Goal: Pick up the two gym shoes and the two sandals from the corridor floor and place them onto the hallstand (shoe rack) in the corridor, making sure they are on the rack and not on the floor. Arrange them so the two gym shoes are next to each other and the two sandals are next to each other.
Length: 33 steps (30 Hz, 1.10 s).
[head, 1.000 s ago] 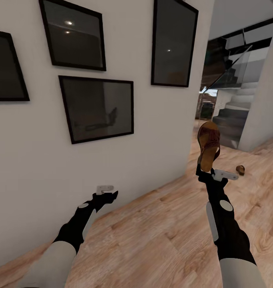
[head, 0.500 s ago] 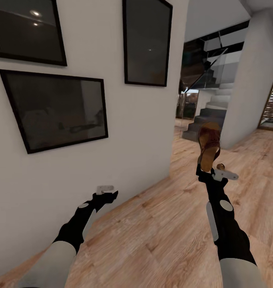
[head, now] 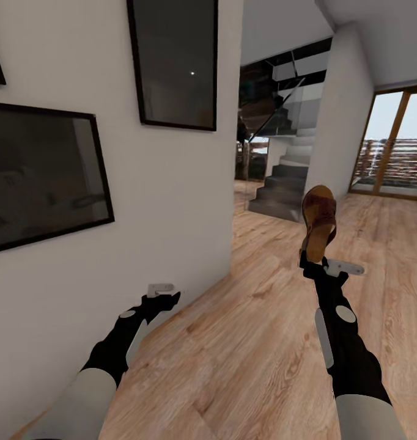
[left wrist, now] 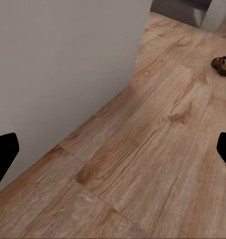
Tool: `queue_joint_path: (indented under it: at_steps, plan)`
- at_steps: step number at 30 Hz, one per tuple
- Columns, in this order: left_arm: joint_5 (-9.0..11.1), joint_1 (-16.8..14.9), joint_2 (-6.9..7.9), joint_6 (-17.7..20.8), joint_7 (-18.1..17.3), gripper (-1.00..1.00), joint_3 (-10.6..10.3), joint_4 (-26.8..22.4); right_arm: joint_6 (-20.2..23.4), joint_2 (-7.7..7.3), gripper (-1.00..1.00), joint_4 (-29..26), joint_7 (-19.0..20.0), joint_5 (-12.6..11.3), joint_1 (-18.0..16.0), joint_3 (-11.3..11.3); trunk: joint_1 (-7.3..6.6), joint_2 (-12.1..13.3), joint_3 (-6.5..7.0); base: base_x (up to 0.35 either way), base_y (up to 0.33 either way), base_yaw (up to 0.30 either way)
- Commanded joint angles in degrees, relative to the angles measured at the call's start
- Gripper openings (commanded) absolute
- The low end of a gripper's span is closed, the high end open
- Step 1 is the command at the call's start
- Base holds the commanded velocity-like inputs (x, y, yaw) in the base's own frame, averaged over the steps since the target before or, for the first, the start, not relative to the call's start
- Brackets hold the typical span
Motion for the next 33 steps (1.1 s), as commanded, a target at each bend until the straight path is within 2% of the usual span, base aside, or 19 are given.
queue_joint_path:
  at_steps: [1,24,33]
  plan:
    - [0.12,0.00,-0.05,0.44,-0.37,1.00,0.28,-0.12,0.06,0.05,-1.00,-0.02,-0.08,0.06,-0.05,-0.04,0.02,-0.02,-0.06,0.342,-0.013,-0.300]
    - [0.12,-0.02,-0.05,0.44,-0.31,1.00,0.28,-0.12,0.06,0.05,-1.00,-0.01,-0.08,0.06,-0.04,-0.04,0.02,-0.02,-0.06,0.346,-0.001,-0.300]
    - [0.12,0.02,-0.03,0.44,-0.32,1.00,0.30,-0.12,0.06,0.05,-1.00,-0.02,-0.08,0.06,-0.04,-0.04,0.02,-0.02,-0.06,0.326,-0.134,-0.300]
